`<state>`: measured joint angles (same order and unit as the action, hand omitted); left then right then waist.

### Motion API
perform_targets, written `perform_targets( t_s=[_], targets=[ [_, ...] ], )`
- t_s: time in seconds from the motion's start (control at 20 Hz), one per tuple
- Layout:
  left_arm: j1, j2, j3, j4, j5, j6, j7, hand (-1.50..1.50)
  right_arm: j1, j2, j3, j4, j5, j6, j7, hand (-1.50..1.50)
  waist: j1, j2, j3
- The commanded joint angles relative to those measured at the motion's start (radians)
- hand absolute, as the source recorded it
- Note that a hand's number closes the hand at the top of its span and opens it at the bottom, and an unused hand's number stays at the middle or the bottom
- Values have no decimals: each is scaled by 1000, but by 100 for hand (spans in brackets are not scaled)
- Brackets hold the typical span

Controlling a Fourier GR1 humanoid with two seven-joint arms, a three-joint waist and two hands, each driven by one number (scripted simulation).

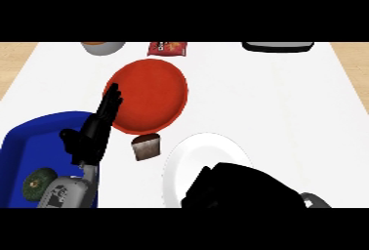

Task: Pick the sweet potato from the plate and place it in the bowl

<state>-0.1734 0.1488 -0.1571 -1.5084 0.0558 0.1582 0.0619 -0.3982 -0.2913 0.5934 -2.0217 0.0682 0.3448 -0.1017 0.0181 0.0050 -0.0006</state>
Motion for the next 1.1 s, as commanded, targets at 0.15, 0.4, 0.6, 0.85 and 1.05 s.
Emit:
perform_targets(
  t_s=[0.15,0.4,0.6,0.85,1.05],
  targets=[
    [7,9,2,-43,-12,-6,47,0,-329,29,-301,216,-271,146,174,150,1,-3,0],
    [-24,-10,14,30,-36,1,-7,0,-387,52,-245,362,29,90,62,150,-8,-2,0],
    [10,6,20,-34,1,-37,5,0,-492,87,-210,528,244,-27,-39,150,14,2,0],
    [45,-4,15,-9,-19,-42,-42,0,-549,169,-202,815,365,-136,-191,150,11,3,0],
    [-43,-23,20,-5,-31,-18,37,0,-598,199,-244,1051,422,-224,-332,150,12,5,0]
  ],
)
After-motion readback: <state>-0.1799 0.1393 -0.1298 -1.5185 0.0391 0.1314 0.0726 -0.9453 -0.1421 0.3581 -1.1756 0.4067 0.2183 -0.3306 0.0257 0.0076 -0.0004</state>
